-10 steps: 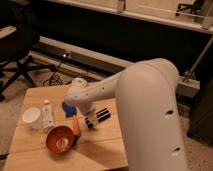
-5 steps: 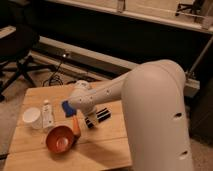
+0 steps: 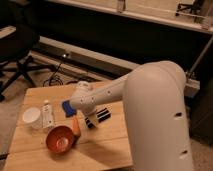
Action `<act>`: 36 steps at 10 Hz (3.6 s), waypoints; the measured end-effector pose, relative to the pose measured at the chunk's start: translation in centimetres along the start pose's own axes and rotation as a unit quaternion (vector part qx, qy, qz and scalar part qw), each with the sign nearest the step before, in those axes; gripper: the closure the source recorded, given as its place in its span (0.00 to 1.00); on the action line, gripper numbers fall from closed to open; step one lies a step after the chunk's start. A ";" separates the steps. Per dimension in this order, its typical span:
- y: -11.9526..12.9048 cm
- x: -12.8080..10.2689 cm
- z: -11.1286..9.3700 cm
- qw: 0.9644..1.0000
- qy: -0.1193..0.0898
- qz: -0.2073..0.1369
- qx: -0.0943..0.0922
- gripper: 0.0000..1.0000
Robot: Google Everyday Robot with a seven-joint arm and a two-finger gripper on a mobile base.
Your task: Place the eraser in the ceramic cup
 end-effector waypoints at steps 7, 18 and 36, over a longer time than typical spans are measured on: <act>0.9 0.0 1.7 0.999 0.005 -0.019 -0.030 0.37; -20.6 -0.5 -19.3 0.950 -0.176 0.173 0.191 1.00; -18.8 -21.6 -24.3 0.803 -0.589 -0.093 -0.026 1.00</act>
